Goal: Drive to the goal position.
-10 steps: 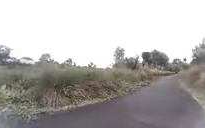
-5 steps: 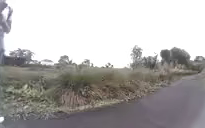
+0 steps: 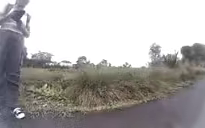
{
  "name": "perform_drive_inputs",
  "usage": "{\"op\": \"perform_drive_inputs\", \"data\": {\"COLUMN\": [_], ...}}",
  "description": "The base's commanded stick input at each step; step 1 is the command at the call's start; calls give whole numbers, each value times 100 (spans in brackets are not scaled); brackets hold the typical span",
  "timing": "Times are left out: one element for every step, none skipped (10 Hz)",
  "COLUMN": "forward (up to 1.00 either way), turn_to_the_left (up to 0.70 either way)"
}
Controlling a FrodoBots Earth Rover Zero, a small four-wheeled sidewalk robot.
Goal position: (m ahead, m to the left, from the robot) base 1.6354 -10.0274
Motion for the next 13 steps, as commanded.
{"op": "perform_drive_inputs", "data": {"forward": [0, 0, 0, 0, 0, 0, 0, 0, 0, 0, 0, 0, 0], "turn_to_the_left": [85, 85, 85, 85, 85, 85, 85, 85, 36, 0, 0, 0, 0]}}
